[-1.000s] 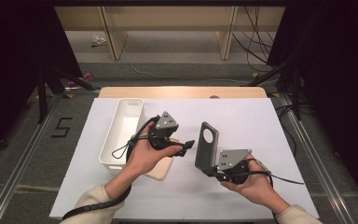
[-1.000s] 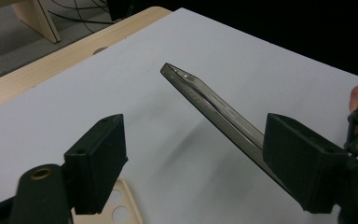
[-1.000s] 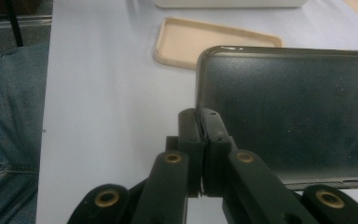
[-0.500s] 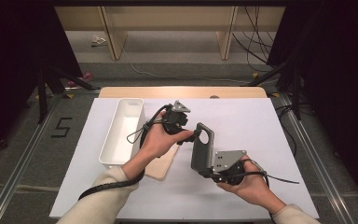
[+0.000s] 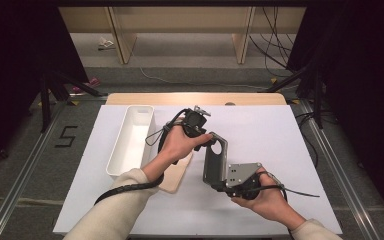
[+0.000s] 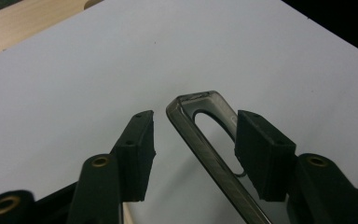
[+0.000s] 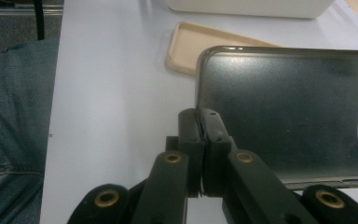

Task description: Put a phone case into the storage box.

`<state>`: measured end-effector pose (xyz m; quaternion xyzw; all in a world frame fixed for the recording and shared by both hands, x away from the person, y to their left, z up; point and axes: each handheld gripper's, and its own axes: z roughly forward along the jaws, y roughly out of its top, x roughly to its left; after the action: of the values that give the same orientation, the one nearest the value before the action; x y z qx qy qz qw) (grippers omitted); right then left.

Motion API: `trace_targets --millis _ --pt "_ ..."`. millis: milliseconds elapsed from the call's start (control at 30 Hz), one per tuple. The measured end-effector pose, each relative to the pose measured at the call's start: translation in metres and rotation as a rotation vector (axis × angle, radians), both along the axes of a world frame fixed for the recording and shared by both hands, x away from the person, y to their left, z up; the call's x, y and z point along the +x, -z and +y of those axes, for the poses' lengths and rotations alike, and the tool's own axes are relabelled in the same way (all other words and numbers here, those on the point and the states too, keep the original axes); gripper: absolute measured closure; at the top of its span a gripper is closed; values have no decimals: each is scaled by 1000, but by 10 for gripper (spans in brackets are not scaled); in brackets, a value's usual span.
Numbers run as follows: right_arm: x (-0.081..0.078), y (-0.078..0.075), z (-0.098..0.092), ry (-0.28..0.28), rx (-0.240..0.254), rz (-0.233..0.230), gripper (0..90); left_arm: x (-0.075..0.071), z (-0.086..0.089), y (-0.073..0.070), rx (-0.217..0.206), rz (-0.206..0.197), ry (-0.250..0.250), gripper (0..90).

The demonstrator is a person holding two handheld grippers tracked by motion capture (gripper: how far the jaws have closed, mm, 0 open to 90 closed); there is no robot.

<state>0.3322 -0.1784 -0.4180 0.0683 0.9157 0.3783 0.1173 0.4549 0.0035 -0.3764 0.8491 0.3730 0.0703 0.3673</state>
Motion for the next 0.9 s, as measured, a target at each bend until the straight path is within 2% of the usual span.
trace_targets --millis 267,567,733,833,900 --pt "-2 0 3 -18 -11 -12 894 4 1 5 -19 48 -21 599" --pt "-2 0 4 -25 -18 -21 894 4 2 5 -43 79 -44 636" --pt "-2 0 4 -31 -32 -25 894 1 1 -1 -104 101 -63 684" --pt "-2 2 5 -37 -38 -21 893 -2 0 -3 -123 106 -66 706" --pt "-1 3 7 -38 -52 -21 893 -5 -1 -7 -155 112 -69 745"
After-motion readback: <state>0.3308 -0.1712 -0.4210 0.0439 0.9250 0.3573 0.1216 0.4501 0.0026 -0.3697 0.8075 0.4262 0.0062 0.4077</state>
